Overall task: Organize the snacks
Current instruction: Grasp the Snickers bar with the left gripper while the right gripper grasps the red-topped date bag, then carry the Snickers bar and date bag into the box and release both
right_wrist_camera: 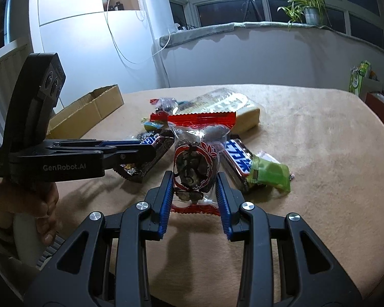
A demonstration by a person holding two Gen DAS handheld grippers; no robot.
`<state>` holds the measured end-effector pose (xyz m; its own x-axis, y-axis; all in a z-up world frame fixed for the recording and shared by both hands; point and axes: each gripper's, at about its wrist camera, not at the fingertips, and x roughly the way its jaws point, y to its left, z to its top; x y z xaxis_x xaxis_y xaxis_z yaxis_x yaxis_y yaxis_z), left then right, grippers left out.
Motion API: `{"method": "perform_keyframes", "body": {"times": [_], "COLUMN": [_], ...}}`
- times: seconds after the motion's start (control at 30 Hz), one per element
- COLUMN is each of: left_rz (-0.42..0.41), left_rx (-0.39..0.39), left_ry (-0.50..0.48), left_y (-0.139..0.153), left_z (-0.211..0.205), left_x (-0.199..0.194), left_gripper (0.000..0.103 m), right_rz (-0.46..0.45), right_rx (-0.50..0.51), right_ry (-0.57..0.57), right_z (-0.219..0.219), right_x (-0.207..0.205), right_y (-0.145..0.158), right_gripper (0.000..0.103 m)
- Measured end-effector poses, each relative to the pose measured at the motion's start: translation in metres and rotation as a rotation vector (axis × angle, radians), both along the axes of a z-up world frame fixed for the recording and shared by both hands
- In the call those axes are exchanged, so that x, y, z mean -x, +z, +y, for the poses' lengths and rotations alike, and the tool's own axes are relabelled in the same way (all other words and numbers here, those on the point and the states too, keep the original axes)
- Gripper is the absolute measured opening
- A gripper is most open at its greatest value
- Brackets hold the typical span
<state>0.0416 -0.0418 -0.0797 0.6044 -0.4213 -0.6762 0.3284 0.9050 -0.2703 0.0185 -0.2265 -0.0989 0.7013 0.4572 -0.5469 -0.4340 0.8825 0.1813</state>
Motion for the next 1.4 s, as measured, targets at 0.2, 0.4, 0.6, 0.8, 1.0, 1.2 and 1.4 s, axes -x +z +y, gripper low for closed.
{"method": "perform_keyframes", "body": {"times": [0.2,0.4,0.6,0.8,1.0,1.2,1.4], "left_rz": [-0.021,-0.078,-0.161,-0.213,-0.258,-0.294,-0.310], "left_rx": [0.013,0.035,0.042,0.047,0.050,0.051,0.049], "left_ry": [-0.006,0.006,0.017,0.037,0.073,0.146,0.266], "left_y": [0.007,0.030,0.060,0.078,0.088,0.094,0.091], "left_z": [0.001,0.011,0.018,0.030,0.052,0.091,0.151], "left_x": [0.004,0.011,0.020,0.026,0.037,0.050,0.064], "left_gripper": [0.028,0.028,0.028,0.028,0.028,0.028,0.028], "right_rz": [-0.032,-0.079,-0.132,-0.159,-0.174,-0.188,-0.202], "right_rx": [0.010,0.022,0.034,0.048,0.067,0.096,0.120], "right_ry": [-0.019,-0.030,-0.027,-0.018,0.021,0.099,0.211], "right_z": [0.002,0.004,0.009,0.019,0.043,0.088,0.153], "right_x": [0.005,0.008,0.011,0.012,0.013,0.010,0.008], "right_y": [0.013,0.035,0.058,0.072,0.081,0.088,0.092], "right_gripper": [0.034,0.034,0.034,0.034,0.034,0.034,0.034]}}
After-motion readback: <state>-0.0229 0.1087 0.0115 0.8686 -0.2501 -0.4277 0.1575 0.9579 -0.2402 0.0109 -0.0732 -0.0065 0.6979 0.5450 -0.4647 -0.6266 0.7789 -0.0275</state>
